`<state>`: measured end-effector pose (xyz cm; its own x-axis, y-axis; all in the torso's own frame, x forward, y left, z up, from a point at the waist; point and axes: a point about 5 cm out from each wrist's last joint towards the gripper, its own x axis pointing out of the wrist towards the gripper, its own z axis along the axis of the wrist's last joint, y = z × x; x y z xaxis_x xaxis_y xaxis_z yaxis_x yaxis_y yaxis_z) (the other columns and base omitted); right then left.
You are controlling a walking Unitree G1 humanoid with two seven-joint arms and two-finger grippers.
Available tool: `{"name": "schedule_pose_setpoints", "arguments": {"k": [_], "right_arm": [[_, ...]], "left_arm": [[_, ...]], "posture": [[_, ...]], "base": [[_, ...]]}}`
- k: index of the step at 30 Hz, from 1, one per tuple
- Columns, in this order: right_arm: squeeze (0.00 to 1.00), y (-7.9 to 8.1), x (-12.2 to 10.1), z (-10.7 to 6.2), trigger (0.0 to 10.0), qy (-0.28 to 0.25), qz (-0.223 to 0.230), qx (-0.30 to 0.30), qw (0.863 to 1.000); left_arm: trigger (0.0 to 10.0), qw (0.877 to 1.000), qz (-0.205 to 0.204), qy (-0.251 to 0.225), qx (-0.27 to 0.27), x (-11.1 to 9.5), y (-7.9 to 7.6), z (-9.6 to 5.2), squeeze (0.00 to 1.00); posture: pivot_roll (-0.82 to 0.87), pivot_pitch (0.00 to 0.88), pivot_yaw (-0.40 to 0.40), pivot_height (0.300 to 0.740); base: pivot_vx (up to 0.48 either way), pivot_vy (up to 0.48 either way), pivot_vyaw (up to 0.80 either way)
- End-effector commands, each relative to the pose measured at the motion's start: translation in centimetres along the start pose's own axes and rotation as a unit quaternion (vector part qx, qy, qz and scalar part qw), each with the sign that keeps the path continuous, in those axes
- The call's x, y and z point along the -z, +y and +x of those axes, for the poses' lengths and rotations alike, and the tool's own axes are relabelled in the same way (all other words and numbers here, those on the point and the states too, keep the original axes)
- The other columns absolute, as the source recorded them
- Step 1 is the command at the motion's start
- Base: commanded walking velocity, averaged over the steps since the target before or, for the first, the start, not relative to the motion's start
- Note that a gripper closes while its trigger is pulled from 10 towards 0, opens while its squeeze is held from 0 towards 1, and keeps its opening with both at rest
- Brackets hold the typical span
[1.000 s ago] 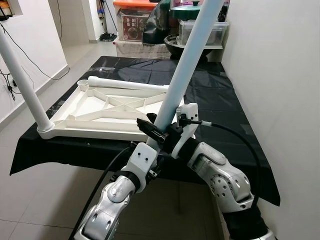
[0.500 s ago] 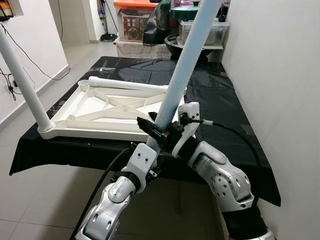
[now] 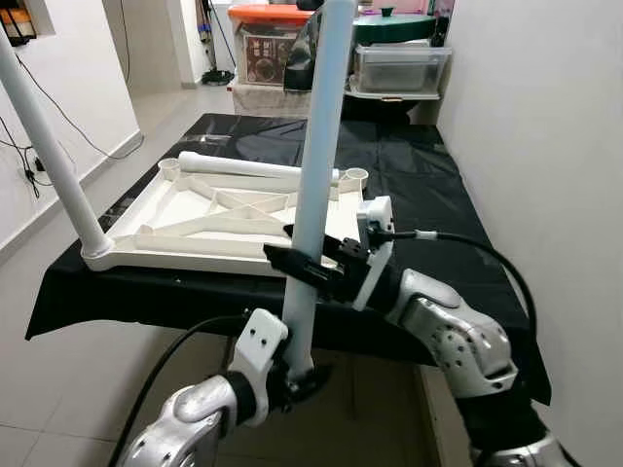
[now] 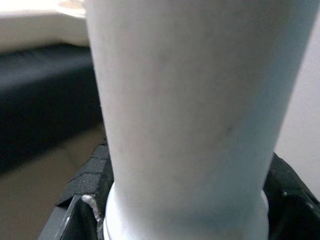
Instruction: Building children table
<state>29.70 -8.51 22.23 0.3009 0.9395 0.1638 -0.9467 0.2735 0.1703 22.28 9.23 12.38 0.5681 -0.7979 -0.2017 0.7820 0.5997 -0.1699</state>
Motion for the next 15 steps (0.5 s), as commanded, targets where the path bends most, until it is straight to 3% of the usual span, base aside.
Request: {"name": "schedule_pose_setpoints", "arguments": {"k": [1,8,15], "right_arm": [[0.00,0.1,0.4,0.0,10.0,0.009,0.015,-0.013,1.000],[0.00,1.2,0.5,-0.3,10.0,0.033,0.057,-0.095,0.993],[0.00,2.0,1.5,-0.5,10.0,0.064,0.073,-0.137,0.986]], "left_arm": [[10.0,1.000,-0.001,-0.015,0.021,-0.7,-0.3,-0.3,0.00],[10.0,0.997,-0.013,0.008,0.076,-0.3,-0.8,-1.6,0.00],[10.0,0.993,-0.026,0.024,0.112,0.1,-1.6,-2.0,0.00]], "posture": [[0.03,0.000,-0.023,0.740],[0.03,0.000,-0.025,0.740],[0.03,0.000,-0.026,0.740]], "base": [[0.000,0.000,0.00],[0.000,0.000,0.00],[0.000,0.000,0.00]]}}
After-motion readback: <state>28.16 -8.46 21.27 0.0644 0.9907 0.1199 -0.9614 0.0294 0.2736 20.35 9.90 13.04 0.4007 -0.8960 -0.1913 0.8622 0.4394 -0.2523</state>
